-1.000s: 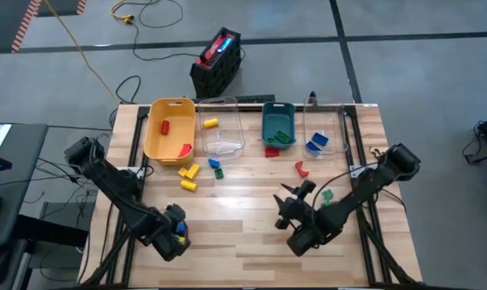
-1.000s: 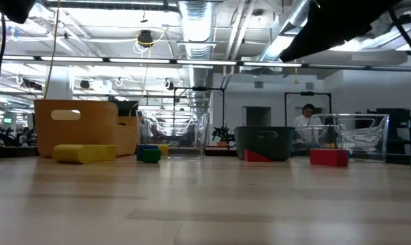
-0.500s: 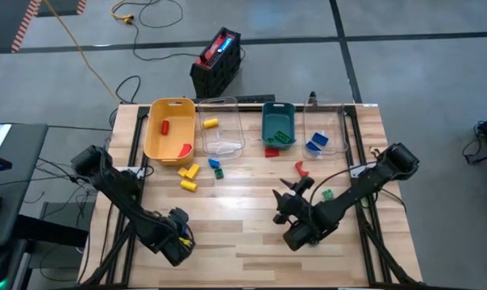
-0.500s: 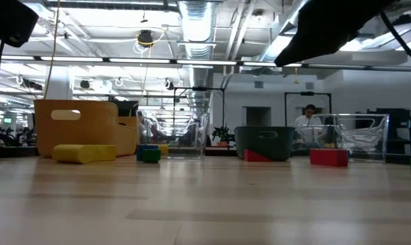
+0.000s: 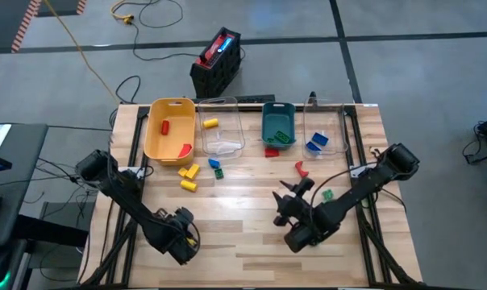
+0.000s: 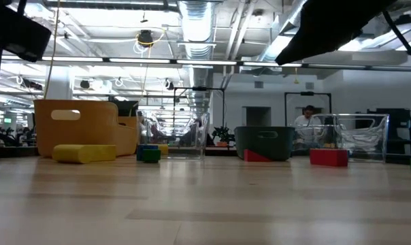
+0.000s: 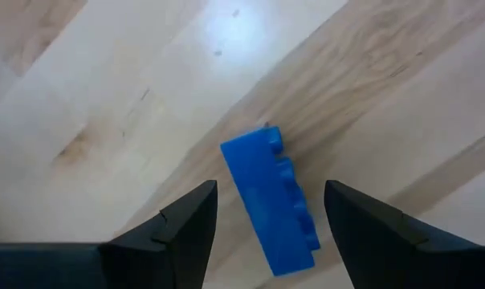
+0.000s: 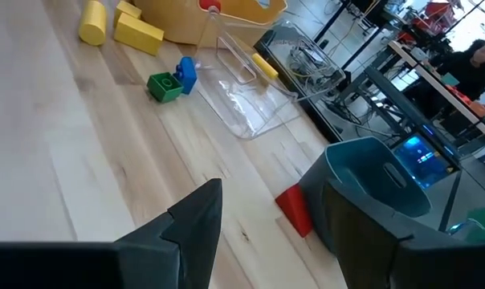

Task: Sort blocks
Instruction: Put the blue game piece into the right transparent bin

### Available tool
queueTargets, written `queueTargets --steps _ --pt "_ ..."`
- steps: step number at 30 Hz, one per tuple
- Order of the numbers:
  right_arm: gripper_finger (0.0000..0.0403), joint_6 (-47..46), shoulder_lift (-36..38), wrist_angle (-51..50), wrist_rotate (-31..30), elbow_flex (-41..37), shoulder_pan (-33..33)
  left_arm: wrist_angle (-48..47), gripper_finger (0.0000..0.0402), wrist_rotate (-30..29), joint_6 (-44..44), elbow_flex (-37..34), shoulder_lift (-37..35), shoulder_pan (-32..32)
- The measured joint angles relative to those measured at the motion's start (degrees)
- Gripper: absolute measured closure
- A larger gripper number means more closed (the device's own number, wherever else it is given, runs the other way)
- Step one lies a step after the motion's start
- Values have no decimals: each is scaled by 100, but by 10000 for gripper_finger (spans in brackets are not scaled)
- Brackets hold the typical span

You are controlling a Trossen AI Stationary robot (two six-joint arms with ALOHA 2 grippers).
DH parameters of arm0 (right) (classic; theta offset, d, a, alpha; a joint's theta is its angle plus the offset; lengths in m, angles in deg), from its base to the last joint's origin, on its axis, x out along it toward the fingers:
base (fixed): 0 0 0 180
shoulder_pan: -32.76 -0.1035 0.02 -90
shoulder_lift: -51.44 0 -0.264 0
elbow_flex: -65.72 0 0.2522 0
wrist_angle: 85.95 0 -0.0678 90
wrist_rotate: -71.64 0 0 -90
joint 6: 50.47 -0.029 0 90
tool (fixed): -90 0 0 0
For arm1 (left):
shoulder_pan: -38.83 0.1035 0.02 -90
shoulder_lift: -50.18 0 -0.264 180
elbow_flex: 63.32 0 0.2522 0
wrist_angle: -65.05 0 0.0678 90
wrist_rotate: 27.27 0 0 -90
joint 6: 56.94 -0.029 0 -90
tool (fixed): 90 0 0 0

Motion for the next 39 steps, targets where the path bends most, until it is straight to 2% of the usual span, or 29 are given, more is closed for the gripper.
queueTargets --steps 11,21,26,29,34,36,39 --pt "175 -2 0 37 22 0 -24 10 183 177 -762 -2 224 61" --pt "175 -2 0 40 41 0 -24 598 265 509 -1250 -474 207 120" --pt "175 0 0 39 42 0 -21 609 317 502 -1580 -479 186 189" --pt "175 -2 0 39 46 0 -21 603 318 448 -1740 -483 149 237" --pt "175 81 0 129 69 -128 -92 530 318 -38 -2045 -498 -10 308" --pt "175 97 -4 138 19 -213 -145 520 318 -463 -2242 -494 -138 299" --pt "175 204 15 276 51 -258 -131 414 312 -1460 -2781 -494 -299 311"
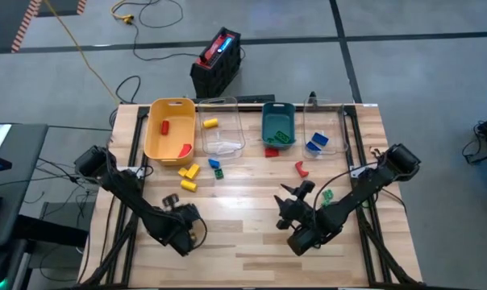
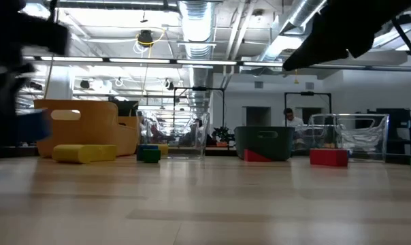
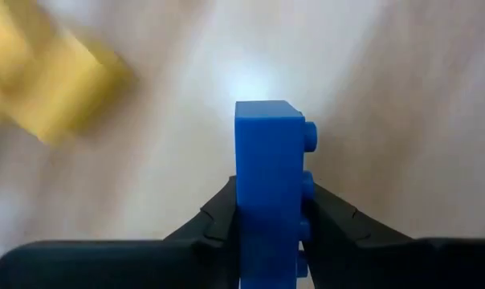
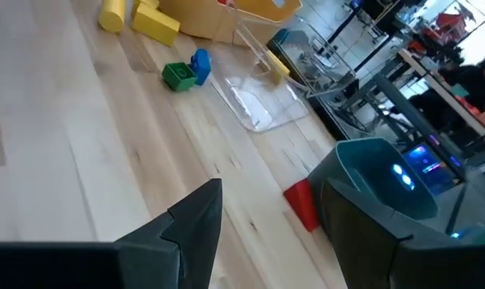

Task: Sort blocks
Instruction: Put the blue game piece into the right transparent bin

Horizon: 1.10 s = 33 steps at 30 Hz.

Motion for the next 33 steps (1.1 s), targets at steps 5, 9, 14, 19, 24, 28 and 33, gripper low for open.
queueTargets --steps 5,9,14,19,24,28,33 --pt "175 1672 31 1702 800 -5 300 356 309 -1668 -1213 4 -130 184" --pt "175 3207 31 3299 2249 -4 795 939 308 -2049 -2379 6 -133 592" --pt "175 3688 312 3965 3091 41 1291 1975 309 -2380 -3966 4 -133 825" --pt "175 3652 716 3951 3097 52 1221 3140 309 -2549 -5350 -55 -133 837" --pt "175 3780 1383 3782 2321 43 867 4239 309 -2499 -6077 -494 -133 845" --pt "175 3652 1782 3512 2264 48 753 5021 309 -2246 -6450 -846 -142 971" --pt "175 3648 1859 3038 2277 31 882 5811 310 -1776 -6903 -1260 -396 1325"
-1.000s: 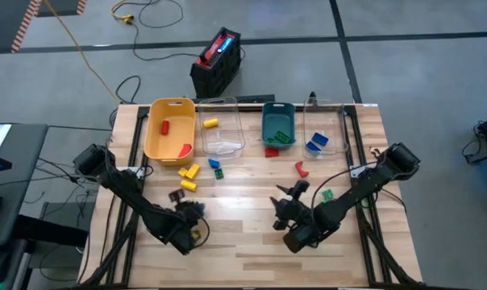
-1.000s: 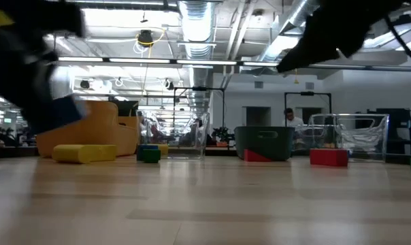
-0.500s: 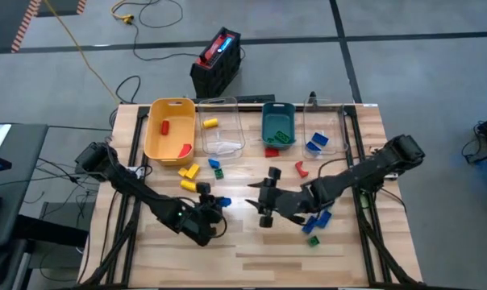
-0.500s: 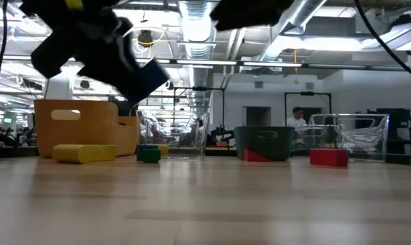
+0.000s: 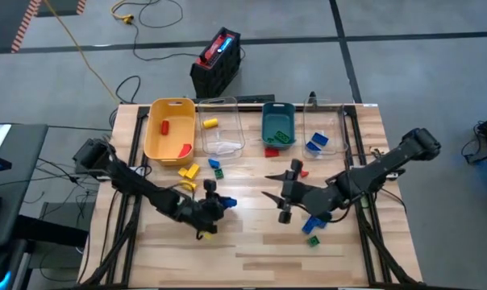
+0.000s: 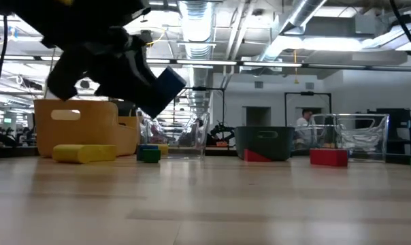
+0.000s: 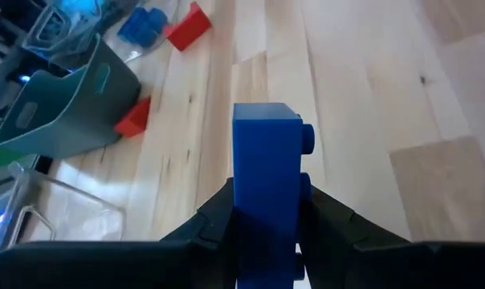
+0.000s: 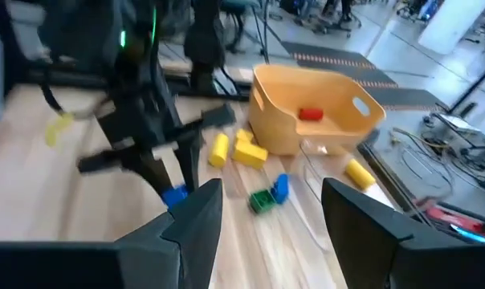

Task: Sort blocks
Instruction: Put the blue game piece into the right transparent bin

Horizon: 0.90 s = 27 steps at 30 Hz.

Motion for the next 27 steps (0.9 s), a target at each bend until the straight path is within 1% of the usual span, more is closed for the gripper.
queueTargets --steps 3,5,7,9,11,14,16,18,20,23,27 --pt "175 -148 -23 -39 283 -206 275 431 310 380 -328 -151 -241 313" --pt "175 -206 -25 134 525 -364 433 705 310 696 -489 -195 -447 524" --pt "175 -175 -23 477 645 -508 465 901 310 1016 -569 -198 -591 715" --pt "175 72 -23 1044 802 -699 421 975 310 1327 -636 -200 -664 866" --pt "175 361 -24 1548 837 -883 336 1104 309 1565 -675 -200 -679 987" --pt "175 619 -25 2467 875 -1154 240 1293 309 1801 -680 -200 -678 1105" --pt "174 633 -112 2907 1107 -1289 284 1470 309 1980 -703 -200 -677 1151" --pt "174 654 -276 3122 1317 -1376 331 1703 308 2120 -788 -200 -677 1166" --pt "174 692 -494 3322 1403 -1383 375 1946 308 2257 -877 -200 -677 1166" --pt "174 1092 -797 3891 1405 -1381 429 2219 308 2517 -881 -200 -677 1166" --pt "174 1728 -1165 4710 1401 -1378 430 2265 307 2552 -864 -200 -677 1164"
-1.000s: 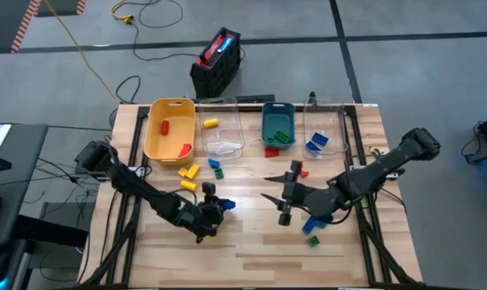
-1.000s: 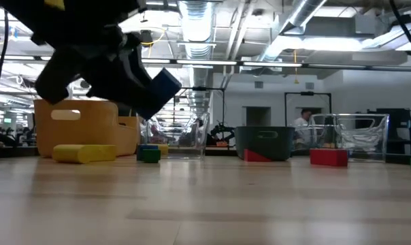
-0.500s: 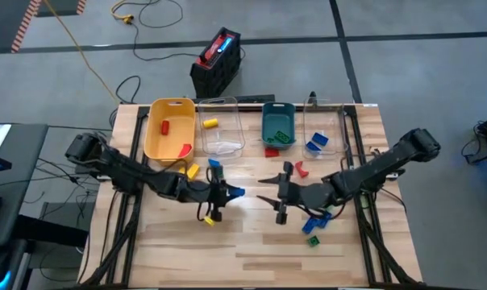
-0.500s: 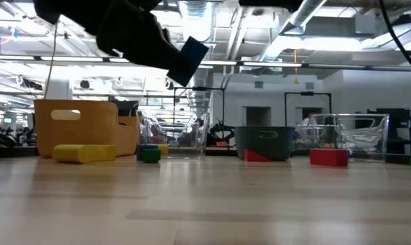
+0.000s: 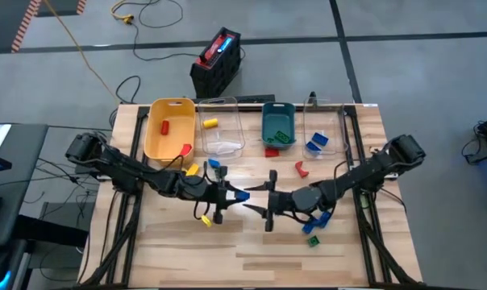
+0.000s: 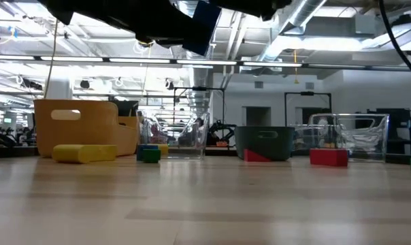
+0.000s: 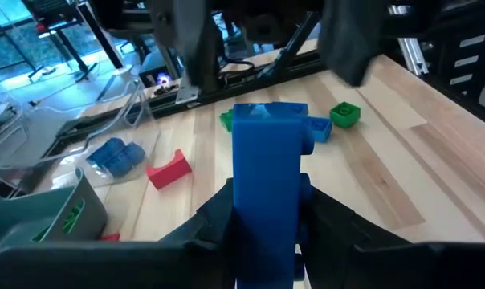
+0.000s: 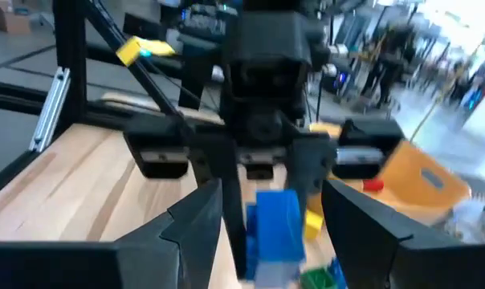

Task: Sort blocks
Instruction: Put the blue game piece into the right transparent bin

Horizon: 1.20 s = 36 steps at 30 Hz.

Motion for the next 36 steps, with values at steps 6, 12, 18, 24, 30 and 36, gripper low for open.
queueTargets --steps 6,12,18,24,30,36 --pt "174 122 -261 408 127 2 62 14 307 -1 24 0 4 -53" --pt "174 -25 -359 441 284 2 158 117 307 38 20 0 4 -57" --pt "174 -73 -359 427 286 2 160 161 307 111 17 0 4 -61" --pt "175 -181 -359 287 286 2 153 370 307 109 -26 0 4 -59" --pt "219 -179 -359 288 284 2 181 383 307 232 -21 0 4 -59" --pt "318 -236 -357 140 297 6 223 312 304 118 221 -4 4 -59"
